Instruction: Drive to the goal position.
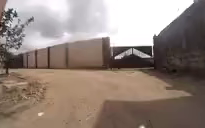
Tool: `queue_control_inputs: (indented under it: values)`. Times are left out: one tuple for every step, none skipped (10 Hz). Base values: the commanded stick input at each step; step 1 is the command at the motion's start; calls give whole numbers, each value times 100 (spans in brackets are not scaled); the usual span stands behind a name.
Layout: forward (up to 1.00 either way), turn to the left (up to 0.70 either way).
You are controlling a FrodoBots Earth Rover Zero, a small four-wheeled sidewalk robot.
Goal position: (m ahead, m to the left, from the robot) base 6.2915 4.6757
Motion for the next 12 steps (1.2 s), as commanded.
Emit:
queue_control_inputs:
  values:
    - [100,0]
    - [100,0]
    - [100,0]
    - [100,0]
    - [100,0]
    - [100,0]
    - [100,13]
    - [100,27]
    - [100,12]
    - [100,0]
    - [100,0]
    - [100,0]
